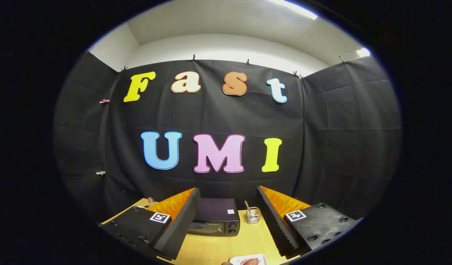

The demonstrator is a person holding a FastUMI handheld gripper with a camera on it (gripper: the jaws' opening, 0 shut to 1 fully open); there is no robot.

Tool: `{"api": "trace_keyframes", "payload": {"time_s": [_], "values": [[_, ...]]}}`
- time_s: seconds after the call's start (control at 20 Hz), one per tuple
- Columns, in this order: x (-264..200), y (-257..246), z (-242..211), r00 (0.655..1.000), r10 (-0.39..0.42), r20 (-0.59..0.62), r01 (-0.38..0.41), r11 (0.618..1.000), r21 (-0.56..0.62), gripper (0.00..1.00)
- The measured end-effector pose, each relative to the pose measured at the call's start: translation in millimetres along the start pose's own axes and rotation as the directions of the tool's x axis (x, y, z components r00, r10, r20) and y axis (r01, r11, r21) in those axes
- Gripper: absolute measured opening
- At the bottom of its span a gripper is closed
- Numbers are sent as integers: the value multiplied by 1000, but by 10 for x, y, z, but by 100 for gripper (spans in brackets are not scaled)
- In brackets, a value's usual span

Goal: Open the toaster oven, put the food inside, and close the toaster oven door.

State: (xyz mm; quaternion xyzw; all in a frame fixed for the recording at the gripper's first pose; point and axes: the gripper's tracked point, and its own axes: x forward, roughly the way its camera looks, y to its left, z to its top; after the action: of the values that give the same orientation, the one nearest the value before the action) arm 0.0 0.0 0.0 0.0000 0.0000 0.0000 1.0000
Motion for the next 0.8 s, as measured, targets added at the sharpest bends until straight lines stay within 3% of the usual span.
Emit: {"api": "trace_keyframes", "payload": {"time_s": [0.8], "values": [[-13, 78, -68, 1000, -13, -7, 13, 1000, -13, 97]]}}
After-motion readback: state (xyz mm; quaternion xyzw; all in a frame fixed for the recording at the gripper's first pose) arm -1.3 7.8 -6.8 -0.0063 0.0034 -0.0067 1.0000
